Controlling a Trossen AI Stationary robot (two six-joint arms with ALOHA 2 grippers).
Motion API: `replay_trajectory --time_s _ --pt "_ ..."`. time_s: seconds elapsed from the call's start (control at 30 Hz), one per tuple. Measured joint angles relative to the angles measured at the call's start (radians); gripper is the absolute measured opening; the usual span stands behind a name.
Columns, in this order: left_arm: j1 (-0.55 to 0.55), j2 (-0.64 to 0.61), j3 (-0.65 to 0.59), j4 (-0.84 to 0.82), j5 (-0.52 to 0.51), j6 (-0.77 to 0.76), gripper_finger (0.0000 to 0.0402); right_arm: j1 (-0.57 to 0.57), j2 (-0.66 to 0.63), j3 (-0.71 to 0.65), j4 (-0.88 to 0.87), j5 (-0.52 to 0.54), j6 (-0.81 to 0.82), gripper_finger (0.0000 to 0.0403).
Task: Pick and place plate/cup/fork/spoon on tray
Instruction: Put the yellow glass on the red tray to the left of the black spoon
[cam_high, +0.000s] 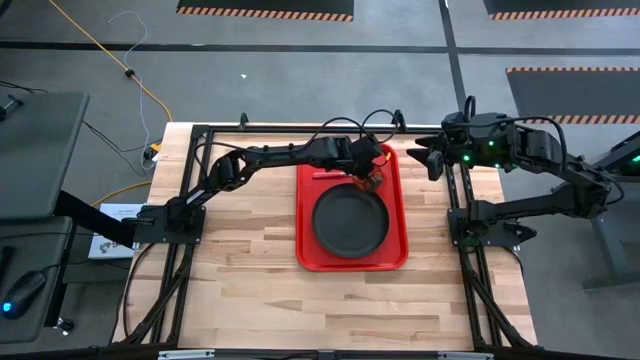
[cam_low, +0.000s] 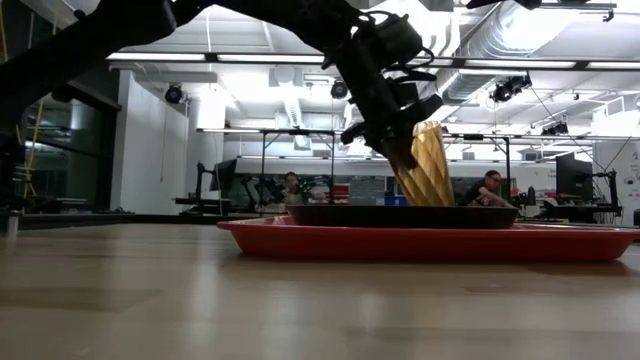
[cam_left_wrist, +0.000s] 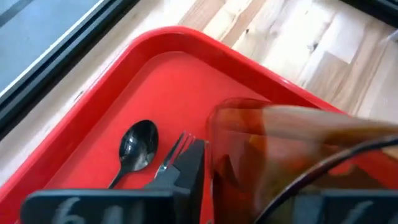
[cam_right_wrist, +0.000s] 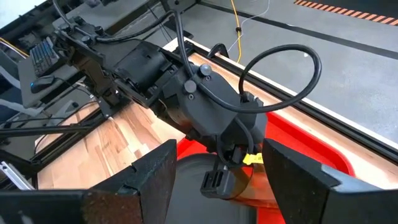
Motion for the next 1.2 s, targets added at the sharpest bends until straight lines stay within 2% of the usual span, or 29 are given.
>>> replay_trajectory --time_s 0.6,1.2 --pt "0.000 0.000 0.000 0.171 0.002 -0.007 0.0157 0.000 0.000 0.000 0.000 0.000 -0.008 0.0229" --pt "0.012 0.000 0.000 0.288 -0.031 0.007 0.0166 0.000 0.000 0.000 0.000 0.000 -0.027 0.0229"
